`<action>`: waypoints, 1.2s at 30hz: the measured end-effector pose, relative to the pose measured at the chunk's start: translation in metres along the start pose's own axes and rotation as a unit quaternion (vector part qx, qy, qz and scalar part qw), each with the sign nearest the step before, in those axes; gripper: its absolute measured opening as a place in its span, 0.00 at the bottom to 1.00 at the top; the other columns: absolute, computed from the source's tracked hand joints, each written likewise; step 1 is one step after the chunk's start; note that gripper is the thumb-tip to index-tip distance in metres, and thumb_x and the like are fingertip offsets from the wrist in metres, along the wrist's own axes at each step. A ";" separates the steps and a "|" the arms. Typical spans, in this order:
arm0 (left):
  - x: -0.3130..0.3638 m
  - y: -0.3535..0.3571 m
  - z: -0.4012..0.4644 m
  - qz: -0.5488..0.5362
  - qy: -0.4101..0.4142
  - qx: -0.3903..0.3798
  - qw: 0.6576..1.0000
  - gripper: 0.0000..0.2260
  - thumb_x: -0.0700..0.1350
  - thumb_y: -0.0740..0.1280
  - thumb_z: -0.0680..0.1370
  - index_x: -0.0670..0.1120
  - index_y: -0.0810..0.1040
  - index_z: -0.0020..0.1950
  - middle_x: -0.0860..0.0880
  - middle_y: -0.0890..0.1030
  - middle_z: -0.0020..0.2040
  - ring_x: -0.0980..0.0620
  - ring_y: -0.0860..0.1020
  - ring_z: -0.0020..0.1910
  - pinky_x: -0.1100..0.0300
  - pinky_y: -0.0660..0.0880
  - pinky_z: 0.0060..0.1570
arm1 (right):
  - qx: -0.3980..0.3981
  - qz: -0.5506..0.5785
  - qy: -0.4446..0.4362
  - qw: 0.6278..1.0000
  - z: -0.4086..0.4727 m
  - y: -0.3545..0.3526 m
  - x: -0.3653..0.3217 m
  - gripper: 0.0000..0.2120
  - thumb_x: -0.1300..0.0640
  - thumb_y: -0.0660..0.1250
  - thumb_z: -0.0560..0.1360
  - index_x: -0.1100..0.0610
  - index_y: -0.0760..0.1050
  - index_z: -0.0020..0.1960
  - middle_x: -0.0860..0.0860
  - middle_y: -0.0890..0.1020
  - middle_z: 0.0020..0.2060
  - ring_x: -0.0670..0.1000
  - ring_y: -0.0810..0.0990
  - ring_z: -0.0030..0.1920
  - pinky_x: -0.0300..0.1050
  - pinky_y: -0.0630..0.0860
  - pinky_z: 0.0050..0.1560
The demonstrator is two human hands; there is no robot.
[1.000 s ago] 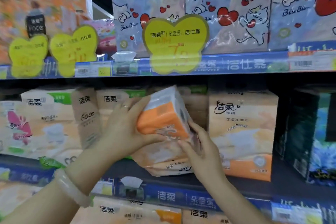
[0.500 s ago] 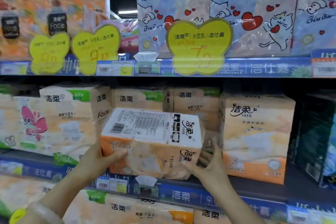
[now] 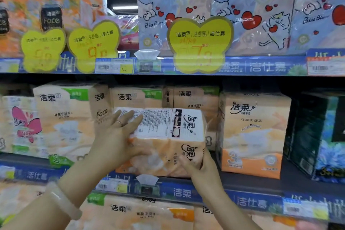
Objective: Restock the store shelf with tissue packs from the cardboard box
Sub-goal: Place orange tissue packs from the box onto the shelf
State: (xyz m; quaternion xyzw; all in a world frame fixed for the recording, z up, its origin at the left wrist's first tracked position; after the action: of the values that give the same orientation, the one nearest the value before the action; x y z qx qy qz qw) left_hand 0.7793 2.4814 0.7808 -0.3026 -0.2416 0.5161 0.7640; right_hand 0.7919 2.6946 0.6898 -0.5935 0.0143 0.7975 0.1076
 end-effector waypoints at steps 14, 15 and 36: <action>0.053 0.101 -0.029 -0.447 -0.204 -0.081 0.867 0.23 0.54 0.64 0.77 0.52 0.66 0.70 0.50 0.78 0.60 0.48 0.76 0.61 0.56 0.73 0.58 | 0.117 -0.330 -0.316 0.882 0.009 -0.048 -0.114 0.26 0.54 0.69 0.69 0.55 0.73 0.67 0.56 0.71 0.69 0.59 0.65 0.71 0.54 0.56 0.73; 0.048 0.109 -0.030 -0.428 -0.219 -0.112 0.870 0.21 0.54 0.64 0.77 0.50 0.68 0.69 0.50 0.79 0.59 0.49 0.77 0.59 0.54 0.74 0.59 | 0.087 -0.338 -0.318 0.882 0.016 -0.042 -0.114 0.26 0.58 0.71 0.70 0.56 0.72 0.68 0.57 0.67 0.71 0.58 0.61 0.73 0.48 0.51 0.73; 0.089 0.091 0.014 -0.168 -0.071 0.005 0.983 0.64 0.49 0.79 0.62 0.58 0.21 0.66 0.46 0.35 0.77 0.46 0.39 0.76 0.45 0.48 0.74 | 0.156 -0.344 -0.166 0.911 0.010 -0.067 -0.012 0.55 0.46 0.75 0.67 0.40 0.32 0.71 0.49 0.33 0.75 0.49 0.36 0.75 0.52 0.43 0.75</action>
State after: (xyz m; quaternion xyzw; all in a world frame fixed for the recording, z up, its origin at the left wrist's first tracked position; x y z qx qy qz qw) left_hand 0.7428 2.5934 0.7307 -0.2162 -0.3403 0.4018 0.8222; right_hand 0.7982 2.7599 0.7111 -0.3964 -0.0844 0.7855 0.4677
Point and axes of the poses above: each hand's wrist, its own z-axis towards the middle knuckle, its own y-axis out of the palm, x = y × z, the point moved 7 cm from there along z, towards the middle knuckle
